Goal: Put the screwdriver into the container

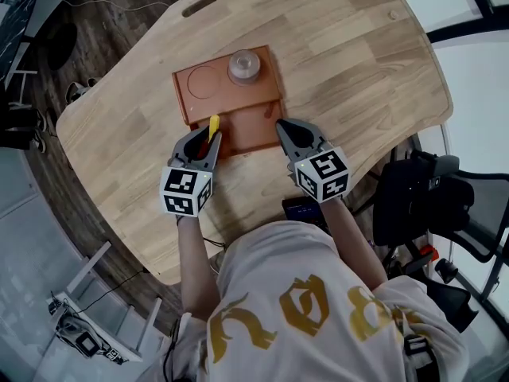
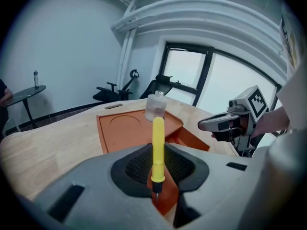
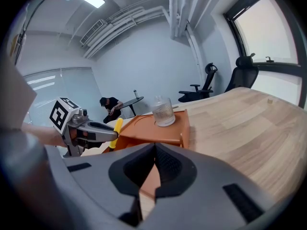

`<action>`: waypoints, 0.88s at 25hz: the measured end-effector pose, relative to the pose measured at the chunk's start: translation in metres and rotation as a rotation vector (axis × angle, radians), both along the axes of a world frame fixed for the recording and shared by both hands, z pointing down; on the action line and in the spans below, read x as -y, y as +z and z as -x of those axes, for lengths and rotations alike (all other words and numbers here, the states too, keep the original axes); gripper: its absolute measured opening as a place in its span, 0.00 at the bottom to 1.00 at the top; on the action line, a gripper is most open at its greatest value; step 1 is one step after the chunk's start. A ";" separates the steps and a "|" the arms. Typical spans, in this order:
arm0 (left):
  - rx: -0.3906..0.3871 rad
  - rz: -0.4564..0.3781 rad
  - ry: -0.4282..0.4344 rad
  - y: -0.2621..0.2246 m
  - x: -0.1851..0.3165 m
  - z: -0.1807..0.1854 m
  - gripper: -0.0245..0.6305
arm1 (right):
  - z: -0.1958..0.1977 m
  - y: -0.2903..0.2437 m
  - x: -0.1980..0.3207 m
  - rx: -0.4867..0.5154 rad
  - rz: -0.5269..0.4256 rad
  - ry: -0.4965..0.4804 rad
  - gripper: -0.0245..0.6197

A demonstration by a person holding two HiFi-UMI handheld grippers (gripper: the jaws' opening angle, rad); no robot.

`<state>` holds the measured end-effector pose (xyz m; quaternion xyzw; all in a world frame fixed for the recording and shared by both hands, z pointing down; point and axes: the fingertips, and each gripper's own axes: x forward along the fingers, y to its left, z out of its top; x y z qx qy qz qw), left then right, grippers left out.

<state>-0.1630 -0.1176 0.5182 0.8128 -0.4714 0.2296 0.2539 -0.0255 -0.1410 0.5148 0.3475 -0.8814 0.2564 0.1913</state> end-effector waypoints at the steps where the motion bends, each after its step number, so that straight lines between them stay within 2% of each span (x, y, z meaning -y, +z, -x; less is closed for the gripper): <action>1: 0.002 0.006 0.005 0.002 0.000 -0.001 0.15 | 0.000 0.001 0.000 0.000 0.004 0.001 0.05; 22: 0.042 0.073 0.078 0.024 -0.002 -0.008 0.15 | 0.003 0.012 0.003 0.004 0.030 0.006 0.05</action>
